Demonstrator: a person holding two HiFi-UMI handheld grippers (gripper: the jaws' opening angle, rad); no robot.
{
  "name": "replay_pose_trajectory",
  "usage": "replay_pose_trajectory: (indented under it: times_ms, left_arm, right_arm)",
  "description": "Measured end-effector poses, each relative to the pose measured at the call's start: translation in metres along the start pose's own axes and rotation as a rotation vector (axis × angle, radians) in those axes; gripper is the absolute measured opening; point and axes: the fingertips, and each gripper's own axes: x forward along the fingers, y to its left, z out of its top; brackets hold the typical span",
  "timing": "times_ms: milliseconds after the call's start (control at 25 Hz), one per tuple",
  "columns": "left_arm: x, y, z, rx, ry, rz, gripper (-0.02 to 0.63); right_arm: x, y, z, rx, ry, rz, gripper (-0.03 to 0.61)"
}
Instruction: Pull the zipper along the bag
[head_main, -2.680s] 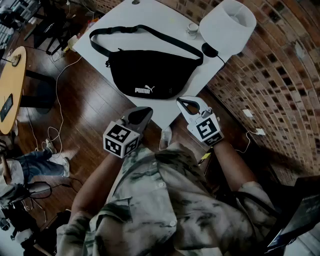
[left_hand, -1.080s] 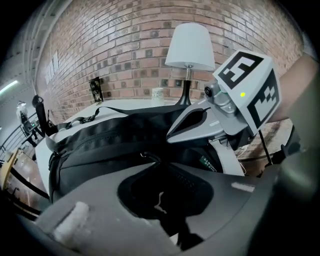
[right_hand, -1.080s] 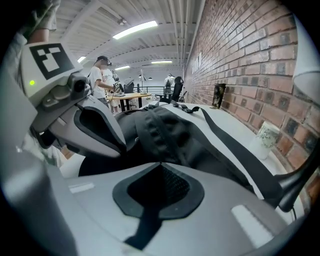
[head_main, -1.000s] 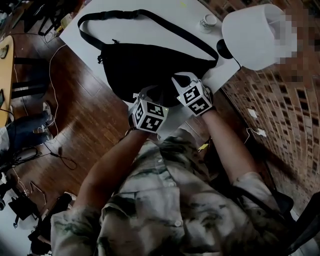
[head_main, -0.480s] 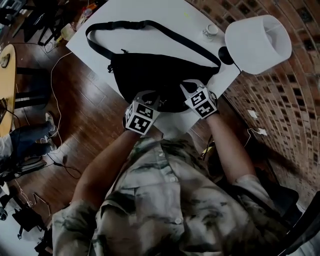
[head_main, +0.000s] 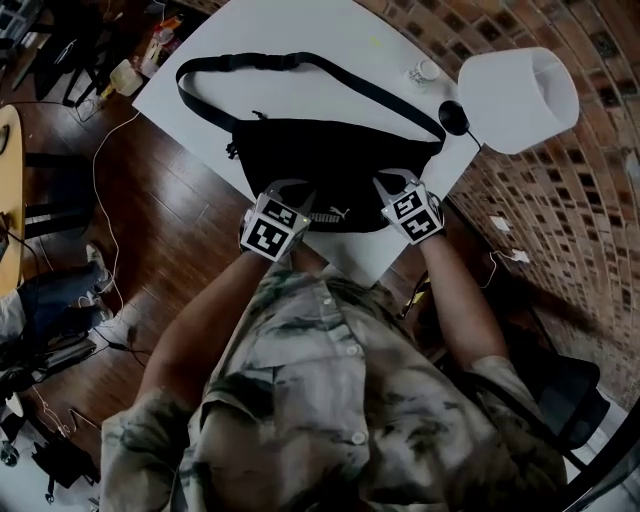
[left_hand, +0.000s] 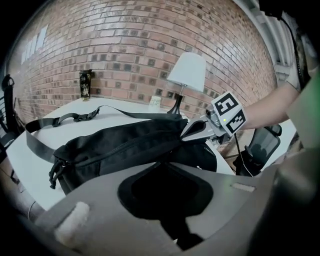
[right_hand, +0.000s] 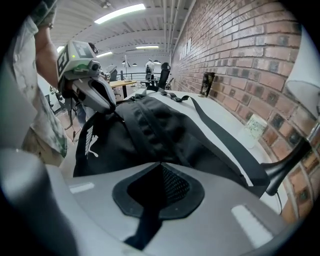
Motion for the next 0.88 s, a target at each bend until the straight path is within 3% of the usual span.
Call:
replay_pose_trajectory:
  times_ms: [880]
  left_arm:
    - [-0.037,0.057,-0.020,0.001,-0.030,-0.129,0.026]
  right_arm:
    - [-0.001,-0.007,-0.001,0.110,0.106,-0.151,0.006]
